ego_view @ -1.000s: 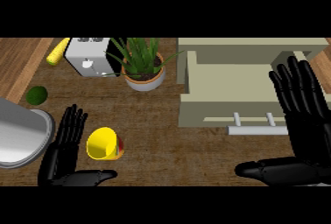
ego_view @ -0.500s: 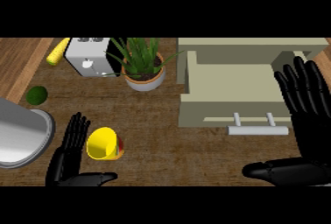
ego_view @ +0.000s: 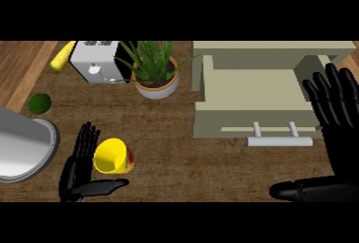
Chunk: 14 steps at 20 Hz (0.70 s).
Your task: Pick up the cup, place it into the drawer and close the drawer
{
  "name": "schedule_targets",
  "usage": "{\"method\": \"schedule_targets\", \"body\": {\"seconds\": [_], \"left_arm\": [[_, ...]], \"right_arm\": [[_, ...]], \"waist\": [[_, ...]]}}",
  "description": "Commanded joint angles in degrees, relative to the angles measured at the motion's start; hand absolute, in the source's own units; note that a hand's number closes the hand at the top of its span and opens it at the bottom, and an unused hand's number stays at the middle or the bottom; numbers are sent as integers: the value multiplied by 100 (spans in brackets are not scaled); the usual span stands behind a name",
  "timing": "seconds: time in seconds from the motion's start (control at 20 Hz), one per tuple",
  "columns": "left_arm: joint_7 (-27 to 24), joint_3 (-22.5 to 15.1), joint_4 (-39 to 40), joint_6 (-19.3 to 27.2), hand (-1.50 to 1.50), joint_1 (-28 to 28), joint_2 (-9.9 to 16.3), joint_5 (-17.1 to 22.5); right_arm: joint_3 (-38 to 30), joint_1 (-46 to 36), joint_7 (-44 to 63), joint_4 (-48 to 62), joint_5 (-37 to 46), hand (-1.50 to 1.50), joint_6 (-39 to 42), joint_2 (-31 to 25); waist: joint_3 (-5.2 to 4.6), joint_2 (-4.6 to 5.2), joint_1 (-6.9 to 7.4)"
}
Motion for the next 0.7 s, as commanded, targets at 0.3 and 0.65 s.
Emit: {"method": "schedule_targets", "body": {"seconds": [0.3, 0.65], "left_arm": [[-397, 130, 679, 8, -150, -164, 23, -38], [-929, 188, 1631, -236, -150, -720, 88, -82]], "right_arm": [[135, -218, 152, 52, 86, -150, -129, 122], [-103, -441, 531, -154, -180, -150, -148, -43]], "waist": [[2, -1, 7], [1, -1, 4]]}}
